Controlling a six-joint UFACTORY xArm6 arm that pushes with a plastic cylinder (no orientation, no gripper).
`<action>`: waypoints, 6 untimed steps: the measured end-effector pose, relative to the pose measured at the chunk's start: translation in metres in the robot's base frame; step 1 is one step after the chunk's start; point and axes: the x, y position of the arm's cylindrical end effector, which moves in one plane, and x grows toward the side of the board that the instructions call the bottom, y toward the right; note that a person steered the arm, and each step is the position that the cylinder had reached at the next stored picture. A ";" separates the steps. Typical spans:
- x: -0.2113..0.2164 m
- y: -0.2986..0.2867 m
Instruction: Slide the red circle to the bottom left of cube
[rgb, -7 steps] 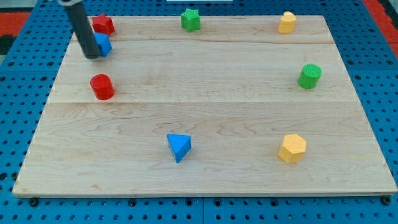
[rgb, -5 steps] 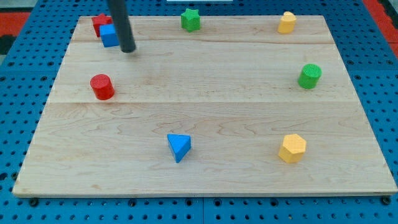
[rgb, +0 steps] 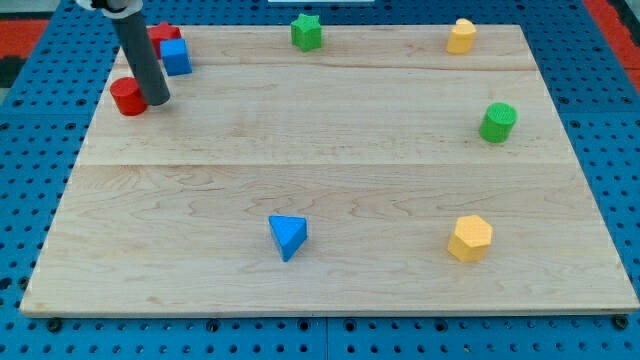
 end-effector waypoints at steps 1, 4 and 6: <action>0.046 0.045; 0.035 -0.087; 0.046 0.031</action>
